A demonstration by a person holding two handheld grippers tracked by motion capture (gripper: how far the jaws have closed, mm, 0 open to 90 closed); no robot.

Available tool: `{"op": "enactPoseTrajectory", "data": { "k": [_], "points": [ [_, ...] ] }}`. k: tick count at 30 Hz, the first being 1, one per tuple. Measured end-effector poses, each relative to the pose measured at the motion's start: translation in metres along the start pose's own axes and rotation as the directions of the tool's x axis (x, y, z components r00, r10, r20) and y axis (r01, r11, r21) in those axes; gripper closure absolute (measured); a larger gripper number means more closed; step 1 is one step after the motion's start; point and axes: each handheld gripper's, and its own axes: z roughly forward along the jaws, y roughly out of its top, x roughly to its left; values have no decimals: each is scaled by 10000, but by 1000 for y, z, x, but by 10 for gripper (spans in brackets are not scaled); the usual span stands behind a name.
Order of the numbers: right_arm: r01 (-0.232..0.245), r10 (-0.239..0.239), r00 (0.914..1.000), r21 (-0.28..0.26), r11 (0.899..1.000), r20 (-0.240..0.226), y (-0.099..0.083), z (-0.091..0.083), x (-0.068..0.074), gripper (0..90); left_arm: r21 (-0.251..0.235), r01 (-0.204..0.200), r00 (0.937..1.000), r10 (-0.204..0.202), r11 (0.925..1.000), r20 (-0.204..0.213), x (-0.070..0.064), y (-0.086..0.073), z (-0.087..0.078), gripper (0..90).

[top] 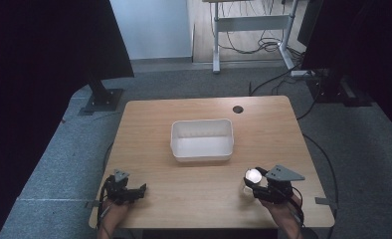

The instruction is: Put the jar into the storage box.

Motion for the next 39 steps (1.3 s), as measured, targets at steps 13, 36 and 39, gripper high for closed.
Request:
{"op": "enactPoseTrajectory", "data": {
  "k": [13, 36, 39],
  "points": [
    [161, -164, 9994, -84, 9998, -303, 18, 16, 1, 391, -3, 5, 10000, -5, 10000, 2, 0, 0, 0, 0],
    [359, -384, 9960, -329, 9988, -801, 51, 49, 5, 391, -3, 7, 10000, -7, 10000, 3, 0, 0, 0, 0],
    [336, -366, 9954, -351, 9988, -880, 55, 53, 6, 391, -3, 7, 10000, -7, 10000, 3, 0, 0, 0, 0]
  ]
}}
